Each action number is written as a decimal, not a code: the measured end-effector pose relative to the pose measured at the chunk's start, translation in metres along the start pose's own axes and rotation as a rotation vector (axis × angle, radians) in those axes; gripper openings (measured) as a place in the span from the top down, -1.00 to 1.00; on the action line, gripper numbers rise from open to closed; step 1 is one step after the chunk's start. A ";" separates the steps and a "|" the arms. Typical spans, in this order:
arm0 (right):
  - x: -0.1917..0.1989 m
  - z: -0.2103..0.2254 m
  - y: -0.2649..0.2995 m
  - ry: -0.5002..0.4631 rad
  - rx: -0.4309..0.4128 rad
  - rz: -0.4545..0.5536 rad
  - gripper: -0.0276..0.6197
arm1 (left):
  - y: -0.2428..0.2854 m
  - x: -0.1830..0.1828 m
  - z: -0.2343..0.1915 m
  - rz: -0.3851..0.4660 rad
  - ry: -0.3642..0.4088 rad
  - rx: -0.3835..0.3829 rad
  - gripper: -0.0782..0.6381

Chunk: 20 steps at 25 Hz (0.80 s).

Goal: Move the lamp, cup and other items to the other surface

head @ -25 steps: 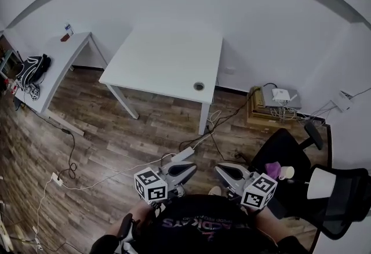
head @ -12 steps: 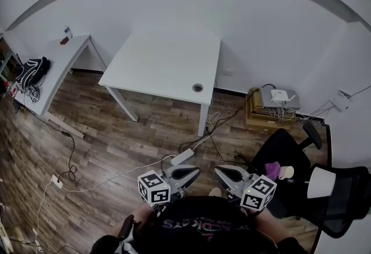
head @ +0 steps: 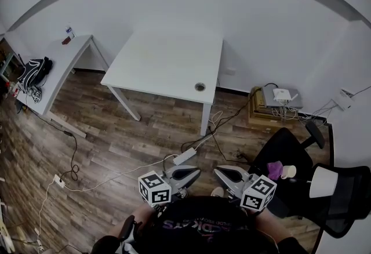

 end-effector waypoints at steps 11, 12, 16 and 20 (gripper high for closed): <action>0.002 0.000 0.002 0.006 0.000 0.005 0.91 | 0.006 0.000 -0.001 -0.015 0.001 0.013 0.79; 0.002 -0.001 0.003 0.005 0.000 0.005 0.91 | 0.007 -0.003 0.000 -0.018 0.010 0.018 0.79; 0.004 -0.003 0.002 0.000 0.005 0.007 0.91 | 0.011 -0.005 0.004 -0.024 0.025 0.034 0.79; 0.003 0.000 -0.004 0.004 0.015 0.022 0.91 | 0.014 -0.004 0.004 -0.023 0.019 0.036 0.79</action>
Point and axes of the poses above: the fingertips, and each gripper's own axes: y forward along the fingers, z to its right, x out of its underside, the point moved 6 cm from there along -y, backward along the fingers, and after that the axes turned 8 degrees about -z, right-handed, at the moved point
